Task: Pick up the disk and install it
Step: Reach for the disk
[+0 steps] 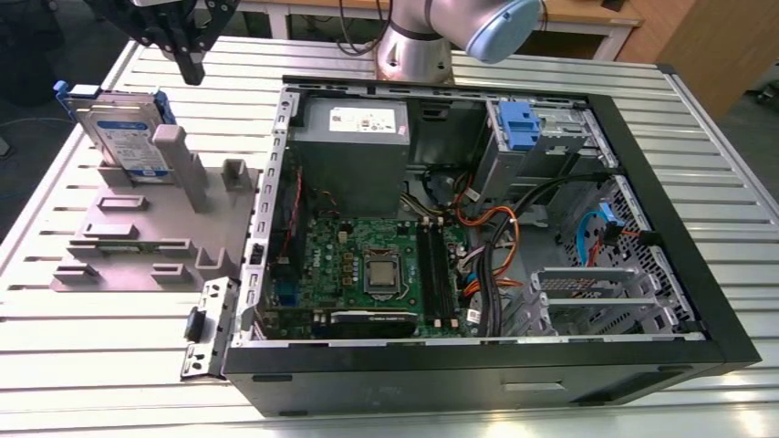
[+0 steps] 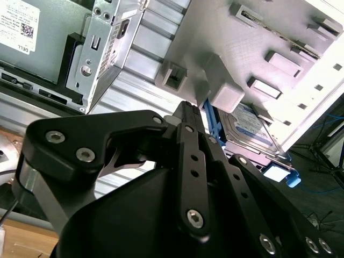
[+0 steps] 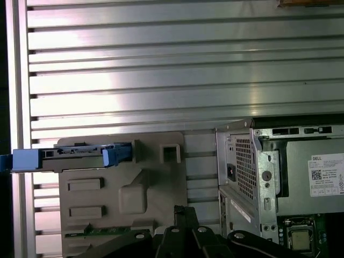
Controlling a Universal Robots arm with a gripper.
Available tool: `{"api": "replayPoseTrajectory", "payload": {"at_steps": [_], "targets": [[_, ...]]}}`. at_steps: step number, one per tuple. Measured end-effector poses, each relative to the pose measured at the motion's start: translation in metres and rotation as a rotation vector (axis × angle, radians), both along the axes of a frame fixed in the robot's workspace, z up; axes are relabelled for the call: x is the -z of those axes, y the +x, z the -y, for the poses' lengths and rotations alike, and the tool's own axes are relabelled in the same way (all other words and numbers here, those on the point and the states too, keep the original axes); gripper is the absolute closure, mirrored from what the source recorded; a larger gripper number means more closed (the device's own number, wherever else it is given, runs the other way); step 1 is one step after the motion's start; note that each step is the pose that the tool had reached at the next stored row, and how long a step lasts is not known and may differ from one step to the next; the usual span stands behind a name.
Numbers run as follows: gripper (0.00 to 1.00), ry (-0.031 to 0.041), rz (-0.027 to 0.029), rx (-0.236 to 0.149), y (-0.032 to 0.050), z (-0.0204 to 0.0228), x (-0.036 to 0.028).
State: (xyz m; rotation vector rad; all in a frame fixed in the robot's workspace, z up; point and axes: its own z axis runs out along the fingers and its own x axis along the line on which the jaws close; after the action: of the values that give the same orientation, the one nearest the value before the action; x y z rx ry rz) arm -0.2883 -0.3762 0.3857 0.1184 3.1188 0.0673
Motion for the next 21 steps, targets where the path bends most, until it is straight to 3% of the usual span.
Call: {"api": "replayPoseTrajectory", "payload": {"at_steps": [5, 8, 9, 13, 17, 19, 21], "targets": [[0.89, -0.0024, -0.0001, 0.0, -0.0002, -0.0001, 0.0001], [0.89, -0.0263, 0.0002, 0.0, -0.0001, -0.0005, 0.0], [0.89, -0.0303, 0.0002, 0.0, -0.0001, -0.0006, 0.0001], [0.89, -0.0306, -0.0004, 0.0, -0.0008, -0.0012, 0.0003], [0.89, -0.0347, -0.0003, -0.001, -0.0096, -0.009, 0.0008], [0.89, -0.0374, -0.0005, -0.001, -0.017, -0.0138, 0.001], [0.89, -0.0378, -0.0004, -0.001, -0.026, -0.016, 0.0015]]}}
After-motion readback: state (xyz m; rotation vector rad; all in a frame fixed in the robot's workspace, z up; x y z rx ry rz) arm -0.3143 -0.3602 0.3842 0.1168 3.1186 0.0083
